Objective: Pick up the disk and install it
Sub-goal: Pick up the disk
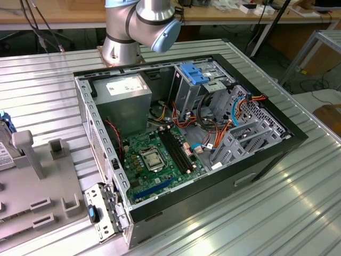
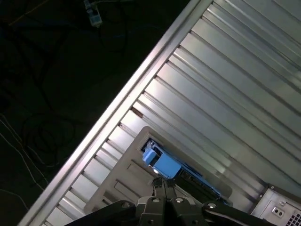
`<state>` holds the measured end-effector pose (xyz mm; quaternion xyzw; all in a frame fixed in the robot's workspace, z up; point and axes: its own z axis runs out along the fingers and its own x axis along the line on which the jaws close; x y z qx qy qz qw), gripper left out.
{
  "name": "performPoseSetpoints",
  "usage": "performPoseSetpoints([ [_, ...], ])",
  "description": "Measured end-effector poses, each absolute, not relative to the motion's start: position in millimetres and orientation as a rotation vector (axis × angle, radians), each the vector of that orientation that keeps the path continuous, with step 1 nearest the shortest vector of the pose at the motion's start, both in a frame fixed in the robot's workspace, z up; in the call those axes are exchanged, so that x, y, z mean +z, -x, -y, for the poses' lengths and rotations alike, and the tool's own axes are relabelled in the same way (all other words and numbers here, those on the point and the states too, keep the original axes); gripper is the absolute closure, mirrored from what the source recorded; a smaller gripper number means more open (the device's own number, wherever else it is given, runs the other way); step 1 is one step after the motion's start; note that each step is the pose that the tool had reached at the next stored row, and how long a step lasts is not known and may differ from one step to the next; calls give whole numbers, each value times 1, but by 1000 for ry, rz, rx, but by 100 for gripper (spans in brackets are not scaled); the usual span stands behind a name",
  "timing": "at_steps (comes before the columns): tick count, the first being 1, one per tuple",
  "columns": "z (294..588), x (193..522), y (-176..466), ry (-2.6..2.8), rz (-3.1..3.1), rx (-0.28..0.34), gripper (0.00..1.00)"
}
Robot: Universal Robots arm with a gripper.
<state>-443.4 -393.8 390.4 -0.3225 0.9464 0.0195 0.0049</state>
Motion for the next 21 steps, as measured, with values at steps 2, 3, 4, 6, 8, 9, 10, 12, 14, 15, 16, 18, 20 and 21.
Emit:
performPoseSetpoints([
  [2, 394, 390, 443, 1046, -2952, 61, 89],
  [3, 394, 390, 444, 1066, -2945, 61, 89],
  [4, 394, 390, 444, 1083, -2939, 62, 89],
  [6, 394, 390, 444, 1149, -2915, 62, 89],
  [8, 394, 390, 444, 1192, -2898, 62, 89],
  [9, 394, 390, 444, 1216, -2888, 62, 89],
  [10, 394, 390, 445, 1236, -2880, 62, 89],
  [12, 394, 390, 445, 1290, -2857, 62, 89],
  [14, 394, 390, 445, 1340, -2835, 62, 89],
  [15, 394, 390, 445, 1376, -2819, 62, 89],
  [16, 394, 390, 445, 1392, -2811, 62, 89],
  [18, 394, 390, 445, 1450, -2782, 62, 89],
  [20, 394, 390, 445, 1505, -2754, 62, 89],
  [21, 394, 390, 445, 1531, -2740, 62, 89],
])
